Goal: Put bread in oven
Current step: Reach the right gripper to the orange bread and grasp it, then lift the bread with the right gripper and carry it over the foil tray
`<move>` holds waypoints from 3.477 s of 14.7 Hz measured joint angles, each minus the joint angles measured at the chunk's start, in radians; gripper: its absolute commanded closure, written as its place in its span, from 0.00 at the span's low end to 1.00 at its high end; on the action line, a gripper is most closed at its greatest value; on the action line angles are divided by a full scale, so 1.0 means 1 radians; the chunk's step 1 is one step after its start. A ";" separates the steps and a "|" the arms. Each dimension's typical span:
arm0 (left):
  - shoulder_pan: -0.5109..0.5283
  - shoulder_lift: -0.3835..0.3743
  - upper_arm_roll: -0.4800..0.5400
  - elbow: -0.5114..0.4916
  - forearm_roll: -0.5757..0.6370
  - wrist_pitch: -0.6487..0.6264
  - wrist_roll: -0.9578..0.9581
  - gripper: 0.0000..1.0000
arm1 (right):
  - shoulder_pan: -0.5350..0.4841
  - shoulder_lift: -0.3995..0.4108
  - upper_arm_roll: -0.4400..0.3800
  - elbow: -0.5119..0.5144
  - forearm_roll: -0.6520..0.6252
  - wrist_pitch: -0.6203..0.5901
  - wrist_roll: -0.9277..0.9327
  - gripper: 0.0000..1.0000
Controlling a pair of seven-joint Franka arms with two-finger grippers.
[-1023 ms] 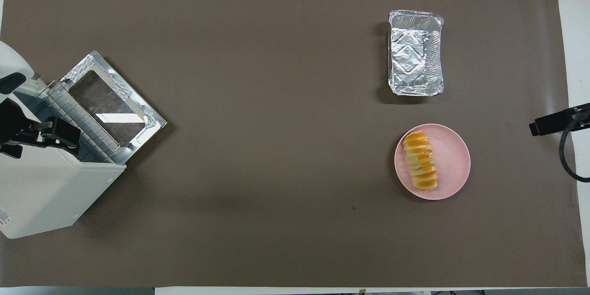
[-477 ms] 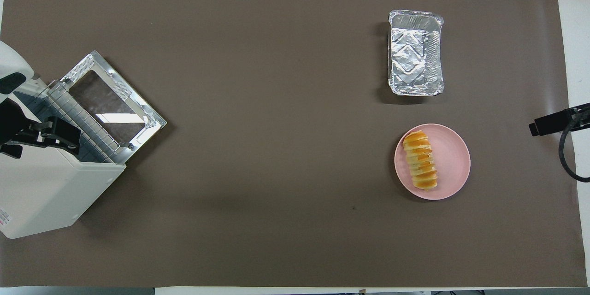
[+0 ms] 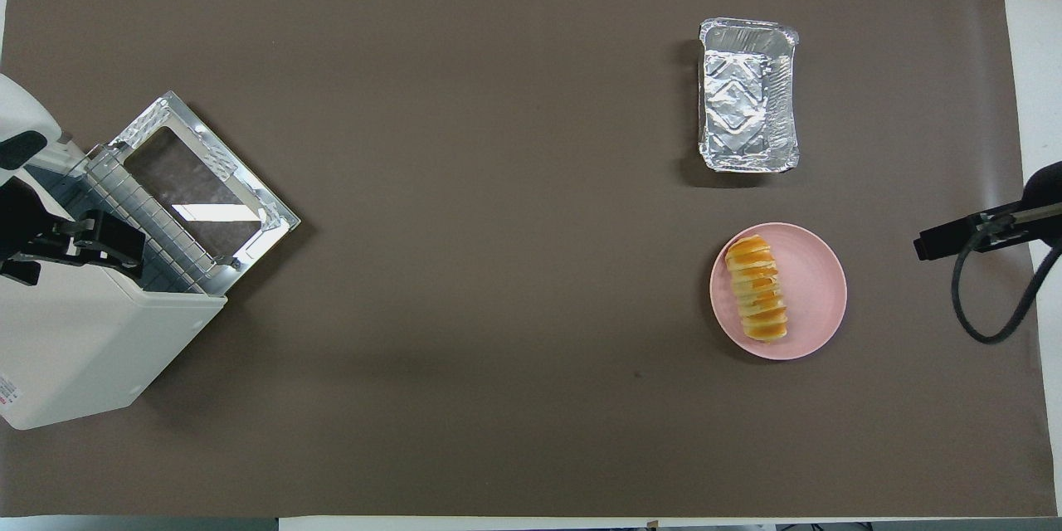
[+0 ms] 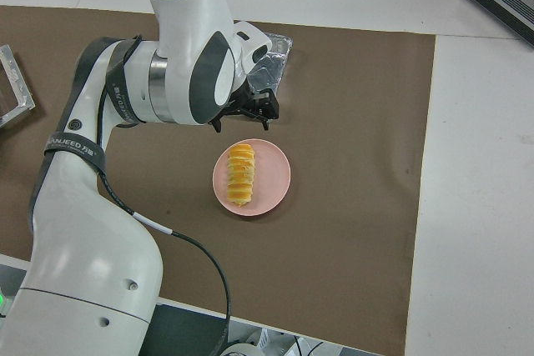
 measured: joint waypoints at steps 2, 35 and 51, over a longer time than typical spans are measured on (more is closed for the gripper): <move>0.000 0.000 0.000 0.000 0.000 0.000 0.000 0.00 | 0.027 -0.008 0.004 -0.052 0.000 0.033 0.031 0.00; 0.000 0.000 0.000 0.000 0.000 0.000 0.000 0.00 | 0.072 0.215 0.001 -0.326 0.000 0.625 0.052 1.00; 0.000 0.000 0.000 0.000 0.000 0.000 0.000 0.00 | 0.025 0.721 -0.019 0.637 0.000 0.237 0.052 1.00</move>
